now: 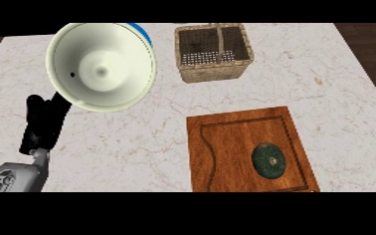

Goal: Pick the squash from the cutting board and place it in the basket

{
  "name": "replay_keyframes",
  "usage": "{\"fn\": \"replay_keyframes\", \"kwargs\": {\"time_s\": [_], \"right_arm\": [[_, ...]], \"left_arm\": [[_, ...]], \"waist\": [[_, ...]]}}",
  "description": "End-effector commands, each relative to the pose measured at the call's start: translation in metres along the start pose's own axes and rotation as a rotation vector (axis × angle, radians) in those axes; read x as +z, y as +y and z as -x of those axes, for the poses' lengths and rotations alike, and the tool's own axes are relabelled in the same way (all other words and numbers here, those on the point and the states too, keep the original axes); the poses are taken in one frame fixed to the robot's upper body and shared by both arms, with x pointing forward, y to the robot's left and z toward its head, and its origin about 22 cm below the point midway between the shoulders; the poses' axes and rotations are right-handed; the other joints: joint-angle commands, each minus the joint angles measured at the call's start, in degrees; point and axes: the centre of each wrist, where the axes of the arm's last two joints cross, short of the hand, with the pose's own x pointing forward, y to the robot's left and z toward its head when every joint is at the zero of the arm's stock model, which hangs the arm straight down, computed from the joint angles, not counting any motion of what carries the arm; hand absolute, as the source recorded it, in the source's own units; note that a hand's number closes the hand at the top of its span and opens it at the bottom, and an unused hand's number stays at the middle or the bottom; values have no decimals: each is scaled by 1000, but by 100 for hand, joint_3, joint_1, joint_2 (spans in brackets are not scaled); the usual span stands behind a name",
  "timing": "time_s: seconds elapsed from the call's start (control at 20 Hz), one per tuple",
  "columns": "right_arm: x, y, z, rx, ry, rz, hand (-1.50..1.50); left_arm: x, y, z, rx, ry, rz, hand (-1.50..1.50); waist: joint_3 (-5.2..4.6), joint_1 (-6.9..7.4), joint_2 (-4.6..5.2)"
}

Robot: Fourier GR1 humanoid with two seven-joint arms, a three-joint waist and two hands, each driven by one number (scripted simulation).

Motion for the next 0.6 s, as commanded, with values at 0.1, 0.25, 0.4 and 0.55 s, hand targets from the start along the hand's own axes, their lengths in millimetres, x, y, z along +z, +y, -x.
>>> {"fn": "replay_keyframes", "kwargs": {"time_s": [0.1,0.25,0.4,0.55], "right_arm": [[23,-41,-63,76,109,-300,-150],[24,-54,-91,64,139,-336,-150],[20,-58,-104,46,151,-315,-150],[28,-51,-100,41,196,-276,-150]], "left_arm": [[-1,-15,-4,-19,-25,32,0],[-3,-11,-4,-6,-22,36,0],[-9,-43,-13,4,-6,55,0],[-3,-33,0,4,-19,56,0]], "waist": [[16,164,15],[37,283,7],[41,282,14],[46,319,-5]]}}
